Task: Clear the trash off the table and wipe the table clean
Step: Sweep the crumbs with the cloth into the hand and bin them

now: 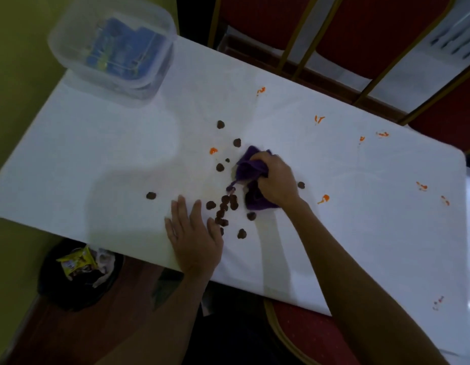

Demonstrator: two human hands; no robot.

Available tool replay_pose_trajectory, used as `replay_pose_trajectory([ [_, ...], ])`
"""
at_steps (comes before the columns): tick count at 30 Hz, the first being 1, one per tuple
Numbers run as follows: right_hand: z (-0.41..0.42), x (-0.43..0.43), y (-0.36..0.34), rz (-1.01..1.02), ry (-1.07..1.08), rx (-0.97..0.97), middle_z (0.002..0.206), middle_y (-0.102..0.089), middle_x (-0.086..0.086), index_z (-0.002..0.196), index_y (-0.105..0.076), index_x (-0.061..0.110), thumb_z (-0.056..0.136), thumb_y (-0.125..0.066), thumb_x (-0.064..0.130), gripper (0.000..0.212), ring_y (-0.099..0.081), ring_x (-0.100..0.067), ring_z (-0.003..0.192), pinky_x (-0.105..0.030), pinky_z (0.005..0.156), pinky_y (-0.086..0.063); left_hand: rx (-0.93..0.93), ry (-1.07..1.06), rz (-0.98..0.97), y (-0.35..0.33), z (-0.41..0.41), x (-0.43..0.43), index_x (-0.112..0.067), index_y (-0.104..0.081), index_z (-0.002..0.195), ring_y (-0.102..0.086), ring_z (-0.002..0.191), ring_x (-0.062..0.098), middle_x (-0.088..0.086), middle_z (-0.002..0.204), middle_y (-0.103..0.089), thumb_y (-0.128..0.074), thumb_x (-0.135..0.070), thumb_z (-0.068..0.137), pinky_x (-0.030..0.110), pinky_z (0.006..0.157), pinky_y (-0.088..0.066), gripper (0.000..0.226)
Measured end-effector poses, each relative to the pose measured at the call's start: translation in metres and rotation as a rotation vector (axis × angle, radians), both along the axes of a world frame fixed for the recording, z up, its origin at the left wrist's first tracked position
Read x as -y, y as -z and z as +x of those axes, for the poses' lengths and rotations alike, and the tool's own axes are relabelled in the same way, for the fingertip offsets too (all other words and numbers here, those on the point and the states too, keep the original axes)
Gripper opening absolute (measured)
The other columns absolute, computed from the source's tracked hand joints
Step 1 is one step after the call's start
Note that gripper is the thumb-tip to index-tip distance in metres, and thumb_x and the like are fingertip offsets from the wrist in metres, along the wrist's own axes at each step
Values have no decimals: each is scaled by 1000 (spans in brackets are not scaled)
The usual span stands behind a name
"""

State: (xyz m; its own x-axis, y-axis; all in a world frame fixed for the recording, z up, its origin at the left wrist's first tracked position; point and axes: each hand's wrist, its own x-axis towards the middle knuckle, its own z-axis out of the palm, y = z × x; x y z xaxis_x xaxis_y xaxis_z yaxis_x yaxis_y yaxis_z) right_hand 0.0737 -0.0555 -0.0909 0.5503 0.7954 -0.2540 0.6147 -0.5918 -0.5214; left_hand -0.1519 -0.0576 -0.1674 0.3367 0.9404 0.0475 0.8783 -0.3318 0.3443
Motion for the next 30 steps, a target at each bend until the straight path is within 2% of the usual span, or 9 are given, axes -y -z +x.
replay_pose_trajectory([
  [3,37,27,-15,46,235,110,116,-63,-14,125,-62,22,76,-59,-1,54,-60,-33,105,-28,83,-41,9,-12,-12,-1,1,0,-14,-47,145,-15,154,29,15,163,-26,-45,-37,97,53,123,-15,53],
  [6,60,55,-19,-64,349,142,119,-63,-16,127,-59,20,79,-58,-1,52,-59,-37,109,-28,83,-40,10,-13,-23,-1,2,0,-15,-46,145,-14,154,28,14,163,-25,-45,-37,97,53,123,-15,53],
  [11,8,70,1,-124,415,65,121,-51,-16,127,-56,20,81,-60,4,50,-58,-41,103,-39,79,-45,17,-21,-27,-2,1,1,-15,-47,145,-14,154,29,14,163,-25,-48,-36,96,53,123,-14,53],
  [14,-34,61,6,-113,284,20,125,-48,-10,130,-52,22,83,-63,9,50,-57,-33,102,-40,80,-51,11,-11,-15,0,1,1,-15,-46,145,-14,154,29,14,163,-25,-46,-37,97,53,123,-14,53],
  [18,-56,47,-2,-77,25,-66,123,-54,-6,133,-52,21,85,-64,7,51,-50,-17,97,-26,77,-43,2,-17,-35,1,0,1,-16,-44,146,-12,154,28,13,164,-22,-46,-39,96,52,124,-12,55],
  [24,7,-16,-46,4,-57,14,112,-61,-10,124,-59,21,76,-65,1,53,-59,-26,97,-34,80,-49,-1,-8,-43,-2,0,1,-16,-45,146,-11,155,27,13,164,-23,-46,-39,97,53,123,-14,54],
  [27,37,-72,-67,25,-133,89,117,-62,-10,122,-60,21,73,-67,-3,54,-57,-25,102,-32,78,-45,-3,-8,-60,-2,0,0,-16,-45,146,-10,155,27,13,164,-22,-47,-38,96,54,123,-15,54],
  [30,47,-130,-72,20,-228,155,123,-62,-6,120,-60,22,76,-68,-3,51,-57,-25,111,-32,82,-48,-8,-17,-75,-4,1,1,-17,-45,146,-8,155,26,13,164,-22,-48,-38,97,54,123,-16,54],
])
